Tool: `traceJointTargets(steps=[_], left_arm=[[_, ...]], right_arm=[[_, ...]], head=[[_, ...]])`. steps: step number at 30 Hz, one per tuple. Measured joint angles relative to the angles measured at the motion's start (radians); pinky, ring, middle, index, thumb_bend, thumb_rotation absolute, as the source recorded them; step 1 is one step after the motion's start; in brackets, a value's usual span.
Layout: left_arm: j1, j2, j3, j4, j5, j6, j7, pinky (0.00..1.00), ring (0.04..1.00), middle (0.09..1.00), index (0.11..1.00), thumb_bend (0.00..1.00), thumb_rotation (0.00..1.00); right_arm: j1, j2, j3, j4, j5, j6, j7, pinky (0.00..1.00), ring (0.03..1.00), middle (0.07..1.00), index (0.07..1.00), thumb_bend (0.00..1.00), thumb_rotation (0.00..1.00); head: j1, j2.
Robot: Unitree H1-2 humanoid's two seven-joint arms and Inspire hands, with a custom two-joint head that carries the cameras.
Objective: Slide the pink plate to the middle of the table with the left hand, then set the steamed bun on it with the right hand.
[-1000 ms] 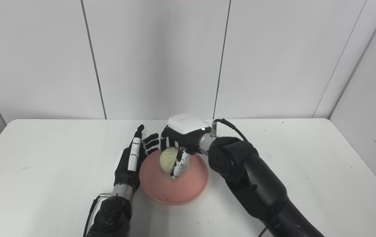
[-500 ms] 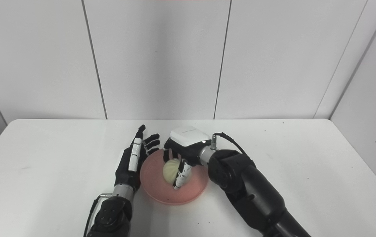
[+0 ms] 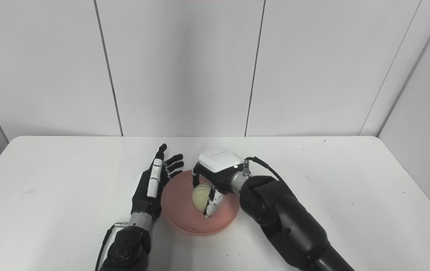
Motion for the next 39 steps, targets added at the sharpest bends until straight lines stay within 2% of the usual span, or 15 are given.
traceJointTargets(steps=[4, 11, 14, 19, 21, 22, 24, 27, 30, 31, 32, 34, 35, 36, 39], left_arm=[[0.0, 0.001, 0.001, 0.0, 0.0, 0.0, 0.0, 0.72, 0.78, 0.787, 0.95, 0.57, 0.97], [0.005, 0.001, 0.0, -0.009, 0.0, 0.005, -0.001, 0.72, 0.78, 0.79, 0.952, 0.56, 0.97], [0.007, 0.001, 0.0, -0.013, 0.0, 0.007, -0.002, 0.72, 0.781, 0.793, 0.954, 0.56, 0.96], [0.014, 0.001, -0.001, -0.023, 0.0, 0.013, -0.003, 0.73, 0.785, 0.794, 0.95, 0.55, 0.96], [0.014, 0.002, -0.001, -0.024, 0.0, 0.013, -0.004, 0.74, 0.785, 0.791, 0.955, 0.56, 0.96], [0.014, 0.002, -0.001, -0.024, 0.0, 0.013, -0.005, 0.73, 0.786, 0.792, 0.955, 0.56, 0.96], [0.015, 0.003, 0.0, -0.025, 0.0, 0.013, -0.005, 0.73, 0.787, 0.793, 0.955, 0.57, 0.96], [0.016, 0.004, -0.001, -0.025, 0.004, 0.004, 0.001, 0.78, 0.818, 0.827, 0.947, 0.59, 0.96], [0.016, 0.002, -0.001, -0.018, 0.02, -0.017, 0.016, 0.87, 0.872, 0.873, 0.953, 0.58, 0.96], [0.015, 0.002, -0.001, -0.016, 0.02, -0.025, 0.021, 0.9, 0.897, 0.895, 0.954, 0.57, 0.97], [0.015, 0.001, -0.001, -0.014, 0.021, -0.036, 0.027, 0.9, 0.9, 0.897, 0.954, 0.57, 0.97], [0.016, 0.0, -0.001, -0.014, 0.023, -0.059, 0.041, 0.94, 0.938, 0.934, 0.954, 0.57, 0.99], [0.017, -0.001, -0.002, -0.014, 0.027, -0.071, 0.051, 0.98, 0.967, 0.957, 0.956, 0.57, 1.0], [0.018, -0.001, -0.003, -0.014, 0.035, -0.084, 0.061, 0.99, 0.977, 0.965, 0.956, 0.58, 1.0], [0.017, -0.001, -0.009, -0.006, 0.069, -0.126, 0.098, 1.0, 0.999, 0.994, 0.959, 0.6, 1.0]], right_arm=[[0.002, -0.007, 0.0, -0.013, -0.005, 0.0, 0.001, 0.9, 0.917, 0.884, 0.683, 0.99, 0.28], [0.021, -0.02, 0.002, -0.05, -0.028, -0.002, -0.003, 0.97, 0.93, 0.893, 0.693, 1.0, 0.32], [0.051, -0.018, -0.013, -0.071, -0.022, -0.006, -0.031, 0.98, 0.921, 0.885, 0.693, 1.0, 0.32], [0.117, 0.001, -0.097, -0.091, 0.044, -0.055, -0.162, 1.0, 0.93, 0.885, 0.711, 0.98, 0.34], [0.143, 0.013, -0.143, -0.094, 0.077, -0.075, -0.234, 0.93, 0.893, 0.868, 0.75, 0.85, 0.45], [0.16, 0.023, -0.173, -0.093, 0.095, -0.098, -0.296, 0.87, 0.865, 0.853, 0.775, 0.78, 0.51], [0.191, 0.049, -0.224, -0.085, 0.126, -0.142, -0.421, 0.84, 0.854, 0.847, 0.785, 0.76, 0.54], [0.233, 0.102, -0.289, -0.05, 0.178, -0.219, -0.591, 0.72, 0.817, 0.841, 0.825, 0.66, 0.69], [0.259, 0.173, -0.353, 0.005, 0.267, -0.265, -0.708, 0.73, 0.824, 0.855, 0.851, 0.65, 0.81], [0.263, 0.189, -0.369, 0.026, 0.299, -0.28, -0.725, 0.75, 0.84, 0.872, 0.871, 0.64, 0.87], [0.264, 0.203, -0.381, 0.049, 0.34, -0.291, -0.738, 0.76, 0.842, 0.874, 0.872, 0.64, 0.88], [0.269, 0.228, -0.411, 0.084, 0.417, -0.296, -0.743, 0.8, 0.876, 0.901, 0.906, 0.67, 0.97], [0.273, 0.247, -0.432, 0.1, 0.465, -0.296, -0.743, 0.81, 0.876, 0.897, 0.914, 0.71, 0.99], [0.279, 0.263, -0.449, 0.109, 0.507, -0.295, -0.743, 0.79, 0.871, 0.893, 0.917, 0.7, 0.99], [0.296, 0.319, -0.505, 0.141, 0.663, -0.263, -0.721, 0.87, 0.917, 0.924, 0.937, 0.73, 1.0]], head=[[-0.003, 0.0], [-0.005, 0.002], [-0.005, 0.002], [-0.008, 0.002], [-0.009, 0.002], [-0.009, 0.002], [-0.011, 0.002], [-0.012, 0.002], [-0.014, 0.003], [-0.014, 0.005], [-0.014, 0.005], [-0.015, 0.005], [-0.015, 0.005], [-0.018, 0.005], [-0.026, 0.005]])
